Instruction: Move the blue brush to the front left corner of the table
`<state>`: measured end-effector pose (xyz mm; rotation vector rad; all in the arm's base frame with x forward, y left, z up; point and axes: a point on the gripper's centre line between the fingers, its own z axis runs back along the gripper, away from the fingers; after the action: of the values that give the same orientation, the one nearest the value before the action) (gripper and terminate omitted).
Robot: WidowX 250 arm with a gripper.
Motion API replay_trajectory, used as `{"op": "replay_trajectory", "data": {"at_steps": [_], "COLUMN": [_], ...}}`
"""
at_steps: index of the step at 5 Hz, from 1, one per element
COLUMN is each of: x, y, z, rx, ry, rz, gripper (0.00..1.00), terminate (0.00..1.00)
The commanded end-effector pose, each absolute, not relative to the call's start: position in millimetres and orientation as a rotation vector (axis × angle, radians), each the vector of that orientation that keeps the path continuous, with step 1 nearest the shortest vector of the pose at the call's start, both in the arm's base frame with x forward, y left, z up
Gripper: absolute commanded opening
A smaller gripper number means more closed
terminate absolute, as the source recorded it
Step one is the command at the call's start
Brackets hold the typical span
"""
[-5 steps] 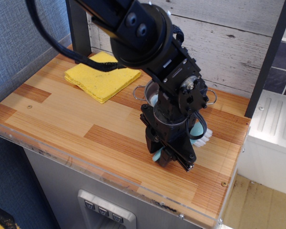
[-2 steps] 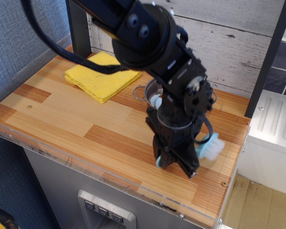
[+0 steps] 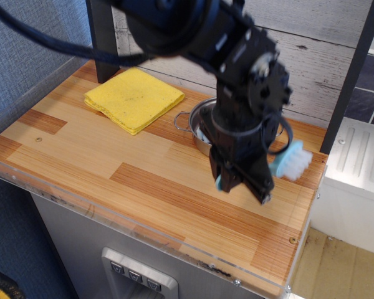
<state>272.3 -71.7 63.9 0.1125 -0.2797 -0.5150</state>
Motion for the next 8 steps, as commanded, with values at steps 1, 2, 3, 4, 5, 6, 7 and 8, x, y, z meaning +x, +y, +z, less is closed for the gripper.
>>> {"op": "replay_trajectory", "data": {"at_steps": [1,2,3,4,5,6,7,8], "x": [277,274,266,255,239,218,191,180], "y": [-47,-18,15,53,90,113,122,120], "z": [142,167,178,172,157,142,116,87], "rx": [0.114,0.115,0.124,0.101,0.098,0.114,0.114,0.103], "ry": [-0.393,-0.4,-0.395,-0.37,-0.334,-0.293,-0.251,-0.243], "rz": [-0.137,0.065,0.292,0.553,0.809,1.005,1.124,1.189], "gripper": [0.0,0.0,0.0,0.0,0.0,0.0,0.0,0.0], "terminate": [0.0,0.0,0.0,0.0,0.0,0.0,0.0,0.0]}}
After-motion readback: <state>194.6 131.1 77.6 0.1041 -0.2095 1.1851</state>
